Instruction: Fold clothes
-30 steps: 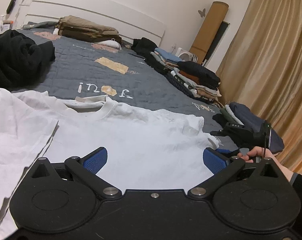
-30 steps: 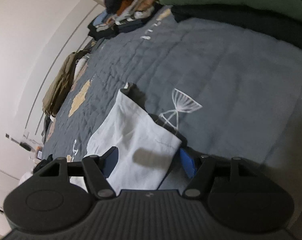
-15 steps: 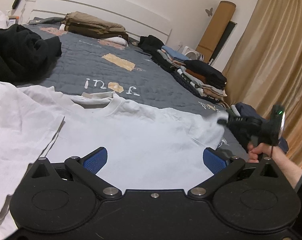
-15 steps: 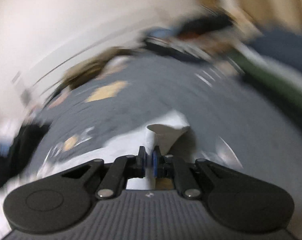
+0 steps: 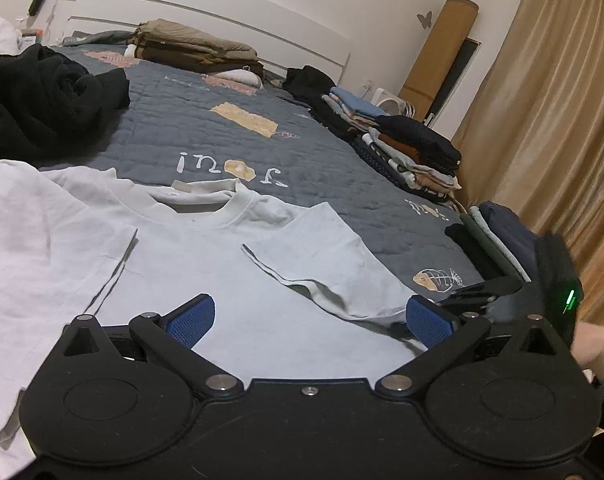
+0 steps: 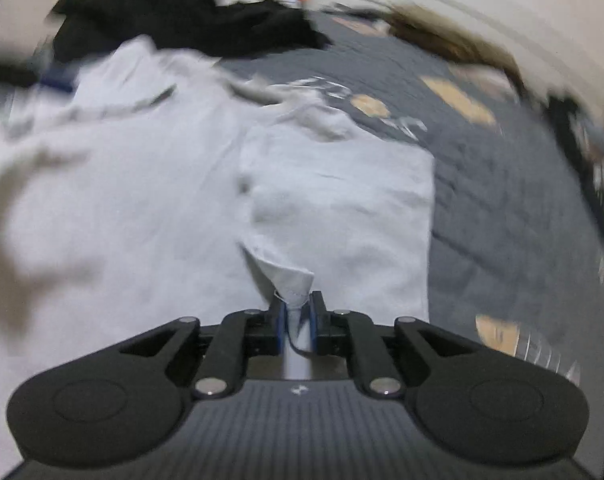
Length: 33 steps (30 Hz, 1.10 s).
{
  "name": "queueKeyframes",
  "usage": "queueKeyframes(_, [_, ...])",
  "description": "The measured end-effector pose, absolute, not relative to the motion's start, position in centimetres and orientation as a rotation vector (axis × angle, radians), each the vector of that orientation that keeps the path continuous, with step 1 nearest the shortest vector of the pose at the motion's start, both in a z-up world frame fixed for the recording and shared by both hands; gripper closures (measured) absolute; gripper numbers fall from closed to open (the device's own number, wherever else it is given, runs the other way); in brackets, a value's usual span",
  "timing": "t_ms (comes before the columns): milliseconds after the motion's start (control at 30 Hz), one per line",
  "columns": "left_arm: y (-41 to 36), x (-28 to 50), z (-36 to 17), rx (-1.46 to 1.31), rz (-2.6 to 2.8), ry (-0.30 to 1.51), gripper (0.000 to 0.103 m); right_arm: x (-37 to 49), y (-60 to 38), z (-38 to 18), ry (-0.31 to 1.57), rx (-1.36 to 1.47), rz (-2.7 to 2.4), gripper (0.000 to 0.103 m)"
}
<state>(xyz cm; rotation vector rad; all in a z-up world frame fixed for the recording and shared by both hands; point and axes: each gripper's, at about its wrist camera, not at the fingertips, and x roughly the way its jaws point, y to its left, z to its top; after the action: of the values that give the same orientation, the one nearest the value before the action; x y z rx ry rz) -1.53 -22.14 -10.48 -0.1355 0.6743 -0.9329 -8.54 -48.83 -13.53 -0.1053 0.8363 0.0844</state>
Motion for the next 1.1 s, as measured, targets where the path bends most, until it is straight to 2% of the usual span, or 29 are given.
queueKeyframes(67, [-22.2,-1.3,-10.8,-0.133,-0.931,0.687,0.0,-9.0,-50.1,-12.4,0.805,0.019,0.088,0.086])
queueKeyframes(167, [-22.4,-0.6,-11.2,-0.147,-0.928,0.714,0.0,-9.6,-51.8,-10.9,0.748,0.208,0.12,0.067])
queueKeyframes(300, [-22.7,0.8,-11.5,-0.193,-0.917,0.741,0.0,-9.7,-53.6,-10.1,0.646,0.443,0.175,0.059])
queueKeyframes(367, [-23.0,1.8,-11.7,-0.236,-0.911,0.755,0.001,-9.7,-54.2,-10.2,0.585,0.513,0.159,0.057])
queueKeyframes(400, [-23.3,2.5,-11.9,-0.259,-0.909,0.77,0.007,-9.5,-54.4,-10.5,0.572,0.526,0.128,0.057])
queueKeyframes(433, [-23.8,3.2,-12.2,-0.271,-0.907,0.791,0.013,-8.9,-54.4,-11.0,0.589,0.529,0.094,0.057])
queueKeyframes(467, [-24.4,4.0,-12.4,-0.274,-0.905,0.818,0.029,-8.5,-54.2,-11.4,0.622,0.527,0.084,0.057])
queueKeyframes(500, [-25.1,4.8,-12.7,-0.274,-0.898,0.841,0.039,-8.2,-54.0,-11.8,0.657,0.523,0.079,0.057])
queueKeyframes(567, [-26.6,6.1,-13.4,-0.27,-0.874,0.882,0.044,-7.4,-53.5,-12.7,0.726,0.515,0.071,0.057])
queueKeyframes(667, [-28.3,8.0,-14.6,-0.311,-0.853,0.938,0.044,-7.2,-52.5,-13.1,0.784,0.461,0.066,0.057])
queueKeyframes(800, [-29.5,10.3,-16.5,-0.404,-0.795,0.996,0.038,-7.7,-51.1,-13.2,0.823,0.354,0.064,0.057])
queueKeyframes(933, [-30.7,11.2,-17.1,-0.389,-0.784,0.973,0.04,-8.3,-50.8,-14.0,0.87,0.249,0.064,0.057])
queueKeyframes(967, [-31.0,11.3,-17.1,-0.385,-0.79,0.961,0.052,-8.3,-50.7,-14.2,0.88,0.236,0.072,0.057])
queueKeyframes(1000, [-31.4,11.5,-17.1,-0.371,-0.798,0.96,0.083,-8.4,-50.7,-14.4,0.891,0.222,0.08,0.057])
queueKeyframes(1033, [-31.8,11.7,-17.1,-0.348,-0.8,0.968,0.096,-8.4,-50.6,-14.6,0.901,0.208,0.088,0.059])
queueKeyframes(1100, [-32.1,11.8,-16.6,-0.315,-0.804,0.932,0.099,-8.6,-50.7,-14.8,0.916,0.198,0.102,0.066])
